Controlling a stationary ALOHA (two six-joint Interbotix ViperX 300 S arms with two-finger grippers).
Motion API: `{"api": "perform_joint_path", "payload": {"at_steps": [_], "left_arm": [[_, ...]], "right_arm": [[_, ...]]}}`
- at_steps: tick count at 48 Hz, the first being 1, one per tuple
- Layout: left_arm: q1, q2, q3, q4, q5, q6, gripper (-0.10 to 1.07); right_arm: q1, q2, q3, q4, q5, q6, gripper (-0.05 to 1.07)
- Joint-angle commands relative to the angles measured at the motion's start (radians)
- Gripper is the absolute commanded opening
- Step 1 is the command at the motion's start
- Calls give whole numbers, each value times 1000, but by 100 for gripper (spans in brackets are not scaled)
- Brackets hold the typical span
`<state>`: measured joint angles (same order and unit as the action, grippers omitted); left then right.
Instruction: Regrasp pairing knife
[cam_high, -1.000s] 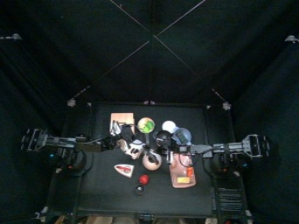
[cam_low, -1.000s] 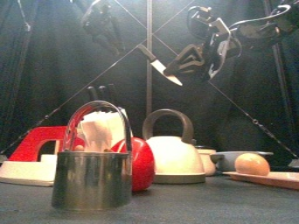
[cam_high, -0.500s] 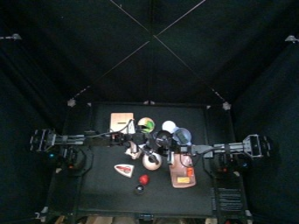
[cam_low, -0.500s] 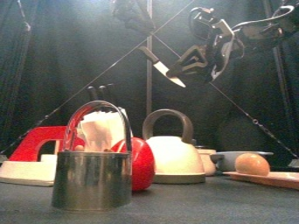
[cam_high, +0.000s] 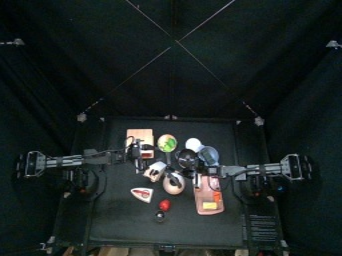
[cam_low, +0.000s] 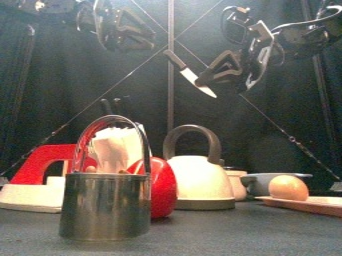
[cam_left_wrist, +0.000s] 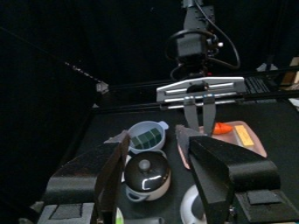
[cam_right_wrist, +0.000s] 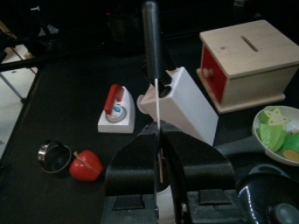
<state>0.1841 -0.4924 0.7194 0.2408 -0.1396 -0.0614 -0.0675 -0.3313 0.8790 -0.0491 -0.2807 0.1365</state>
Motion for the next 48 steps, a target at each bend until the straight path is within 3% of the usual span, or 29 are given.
{"api": "perform_joint_path", "payload": {"at_steps": [1, 8, 21, 29, 48], "left_arm": [[0, -9, 46, -32, -63, 2, 85], [-14, -8, 95, -77, -87, 2, 85], [-112, 37, 104, -83, -155, 2, 85], [-124, 118, 92, -84, -247, 2, 85], [-121, 215, 32, -95, -265, 2, 84]], "right_arm": [[0, -12, -14, -21, -3, 3, 39], [3, -2, -20, -55, -3, 8, 39], [0, 9, -29, -57, -5, 6, 39], [3, 18, -34, -58, -3, 6, 39], [3, 20, -35, -58, -5, 5, 39]]}}
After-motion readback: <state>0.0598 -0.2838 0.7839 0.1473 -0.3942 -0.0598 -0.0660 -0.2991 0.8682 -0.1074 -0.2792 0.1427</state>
